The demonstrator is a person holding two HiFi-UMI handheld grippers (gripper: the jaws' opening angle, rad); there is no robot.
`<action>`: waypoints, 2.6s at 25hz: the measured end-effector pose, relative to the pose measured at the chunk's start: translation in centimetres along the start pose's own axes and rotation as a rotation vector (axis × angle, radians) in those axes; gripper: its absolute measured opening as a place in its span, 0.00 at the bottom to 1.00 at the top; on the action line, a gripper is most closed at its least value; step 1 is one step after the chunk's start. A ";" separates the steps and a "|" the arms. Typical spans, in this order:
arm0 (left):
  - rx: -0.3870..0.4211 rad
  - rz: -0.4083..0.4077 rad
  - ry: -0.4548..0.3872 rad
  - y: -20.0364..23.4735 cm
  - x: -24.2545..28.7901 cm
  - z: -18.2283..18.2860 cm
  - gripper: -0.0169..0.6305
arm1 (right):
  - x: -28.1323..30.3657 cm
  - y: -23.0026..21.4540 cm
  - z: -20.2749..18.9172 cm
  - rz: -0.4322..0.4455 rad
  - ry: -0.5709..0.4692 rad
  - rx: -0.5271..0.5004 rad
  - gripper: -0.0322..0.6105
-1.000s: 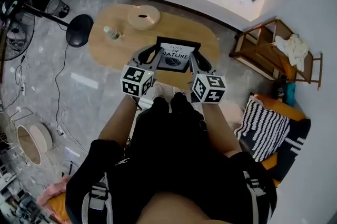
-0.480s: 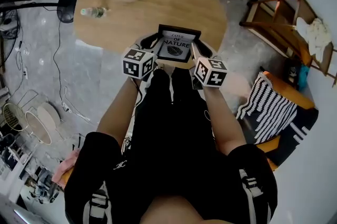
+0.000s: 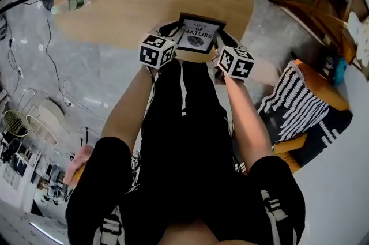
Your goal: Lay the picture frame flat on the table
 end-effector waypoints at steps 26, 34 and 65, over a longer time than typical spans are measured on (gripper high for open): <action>0.065 0.195 0.009 2.5 2.2 2.6 0.26 | 2.7 -3.3 2.9 -0.105 -0.086 -0.068 0.26; 0.143 0.183 -0.273 -7.5 -16.9 13.7 0.08 | -17.4 10.8 11.2 -0.062 -0.447 -0.224 0.10; 0.422 0.336 -0.903 -28.0 -55.6 24.7 0.06 | -51.3 34.9 18.1 0.108 -1.053 -0.496 0.07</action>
Point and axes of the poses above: the fingertips, and each gripper's own axes: x forward along the fingers, y to its left, z out of its top, the point moved 6 cm from there along -x, backward along the fingers
